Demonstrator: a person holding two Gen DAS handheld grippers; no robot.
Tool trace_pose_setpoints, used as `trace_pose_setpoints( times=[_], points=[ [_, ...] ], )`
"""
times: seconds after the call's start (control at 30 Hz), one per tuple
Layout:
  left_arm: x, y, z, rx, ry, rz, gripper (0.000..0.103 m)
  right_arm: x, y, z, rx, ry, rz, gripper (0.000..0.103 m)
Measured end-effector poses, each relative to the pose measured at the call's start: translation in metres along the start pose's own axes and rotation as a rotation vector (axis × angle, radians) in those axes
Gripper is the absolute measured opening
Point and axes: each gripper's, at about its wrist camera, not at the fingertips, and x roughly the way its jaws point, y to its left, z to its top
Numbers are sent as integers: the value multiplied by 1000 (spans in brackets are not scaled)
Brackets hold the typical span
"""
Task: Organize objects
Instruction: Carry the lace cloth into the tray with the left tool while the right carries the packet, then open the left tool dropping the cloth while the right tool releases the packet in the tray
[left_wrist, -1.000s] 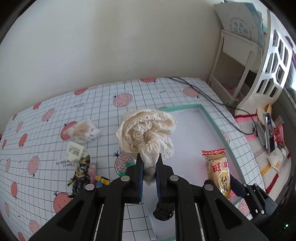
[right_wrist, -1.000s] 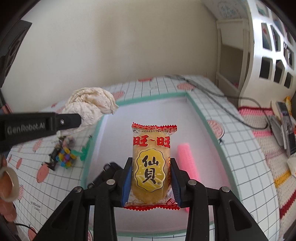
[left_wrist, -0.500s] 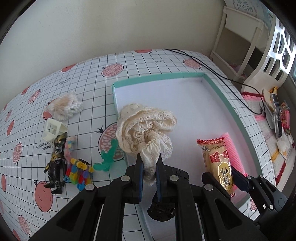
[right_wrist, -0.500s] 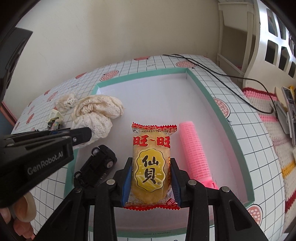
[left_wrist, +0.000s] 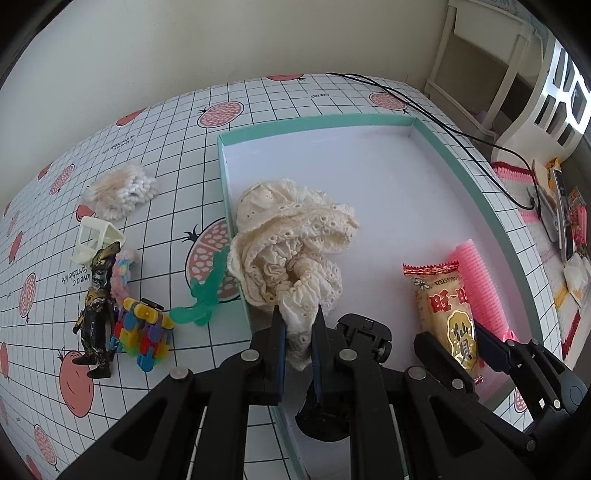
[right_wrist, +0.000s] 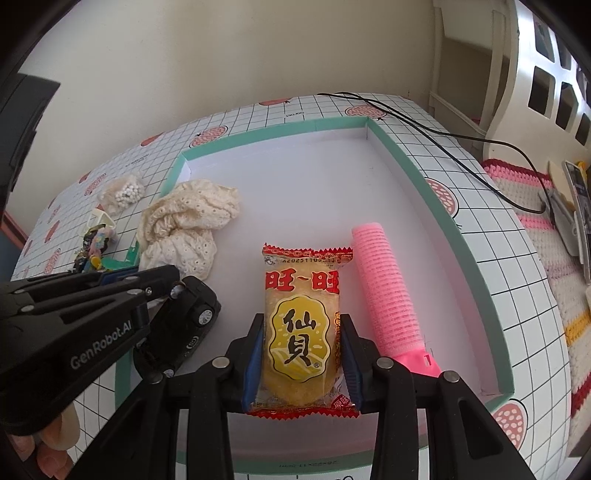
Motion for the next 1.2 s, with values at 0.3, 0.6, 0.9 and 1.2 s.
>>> trace_pose_setpoints(
  times=[0.3,0.6,0.9,1.2],
  points=[
    [-6,3,-1,-6,-9,-8,15,-7,2,2,-6,-25,0,43],
    [-33,14,0,-37,-55,-30,31,-29,5,7,-5,-113,10,48],
    [-59,45,-14,-131,-154,29,46,-24,15,5,-39,-102,12,58],
    [-42,85,-34,-273,-127,122,62,-18,23,3,-63,-101,9,77]
  ],
)
